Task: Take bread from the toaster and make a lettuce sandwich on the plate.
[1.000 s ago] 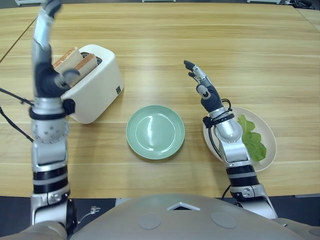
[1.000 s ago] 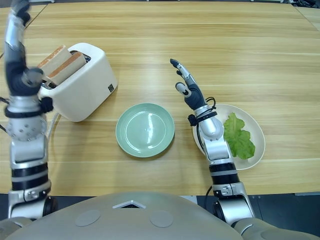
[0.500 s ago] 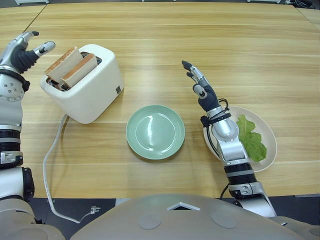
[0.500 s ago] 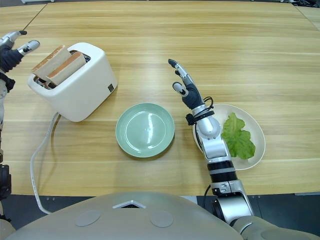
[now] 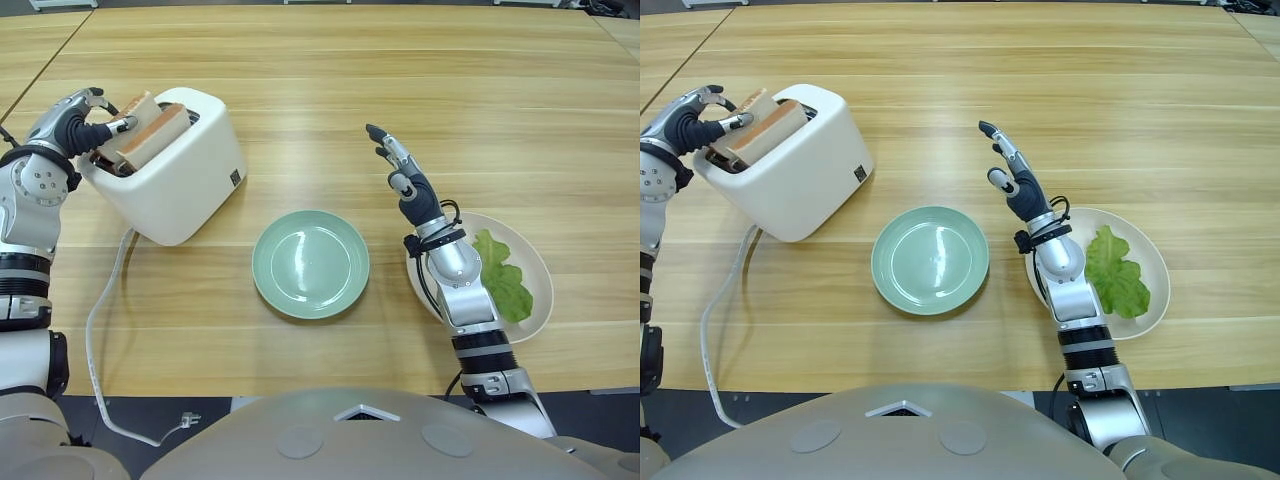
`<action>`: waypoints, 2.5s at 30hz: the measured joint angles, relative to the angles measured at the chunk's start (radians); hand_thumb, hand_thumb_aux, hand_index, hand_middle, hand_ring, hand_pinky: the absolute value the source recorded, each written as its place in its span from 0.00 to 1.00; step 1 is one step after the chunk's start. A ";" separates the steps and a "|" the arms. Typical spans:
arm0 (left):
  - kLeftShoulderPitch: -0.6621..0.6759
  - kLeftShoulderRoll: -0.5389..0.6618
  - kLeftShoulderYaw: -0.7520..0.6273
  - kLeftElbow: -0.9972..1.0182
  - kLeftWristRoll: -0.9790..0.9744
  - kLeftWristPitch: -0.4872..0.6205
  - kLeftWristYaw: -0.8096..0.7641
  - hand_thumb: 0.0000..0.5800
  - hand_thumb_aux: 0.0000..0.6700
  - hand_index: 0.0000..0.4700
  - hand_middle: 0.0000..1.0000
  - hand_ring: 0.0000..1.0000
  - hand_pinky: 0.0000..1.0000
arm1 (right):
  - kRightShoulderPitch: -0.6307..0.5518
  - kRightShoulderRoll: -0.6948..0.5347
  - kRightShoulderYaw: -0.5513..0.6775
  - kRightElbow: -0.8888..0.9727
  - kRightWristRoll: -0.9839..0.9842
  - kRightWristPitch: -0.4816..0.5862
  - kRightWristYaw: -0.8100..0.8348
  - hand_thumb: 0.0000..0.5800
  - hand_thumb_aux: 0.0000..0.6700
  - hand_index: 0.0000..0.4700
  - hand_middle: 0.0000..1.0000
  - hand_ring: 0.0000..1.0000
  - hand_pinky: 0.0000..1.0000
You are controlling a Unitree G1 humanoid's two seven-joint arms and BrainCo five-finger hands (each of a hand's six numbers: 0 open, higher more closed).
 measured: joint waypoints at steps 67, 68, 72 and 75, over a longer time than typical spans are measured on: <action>0.169 -0.397 -0.415 -0.448 -0.331 0.182 -0.436 0.00 0.00 0.00 0.00 0.00 0.00 | 0.176 -0.948 -0.148 0.096 -0.553 0.037 0.268 0.00 0.00 0.00 0.00 0.00 0.00; 0.169 -0.398 -0.414 -0.448 -0.322 0.179 -0.434 0.00 0.00 0.00 0.00 0.00 0.00 | 0.176 -0.949 -0.136 0.088 -0.556 0.026 0.266 0.00 0.00 0.00 0.00 0.00 0.00; 0.170 -0.398 -0.400 -0.479 -0.312 0.181 -0.431 0.00 0.00 0.00 0.00 0.00 0.00 | 0.179 -0.945 -0.093 0.099 -0.570 0.004 0.258 0.00 0.00 0.00 0.00 0.00 0.00; 0.170 -0.397 -0.387 -0.498 -0.312 0.186 -0.431 0.00 0.00 0.00 0.00 0.00 0.00 | 0.175 -0.940 -0.066 0.124 -0.570 -0.014 0.252 0.01 0.00 0.00 0.00 0.00 0.00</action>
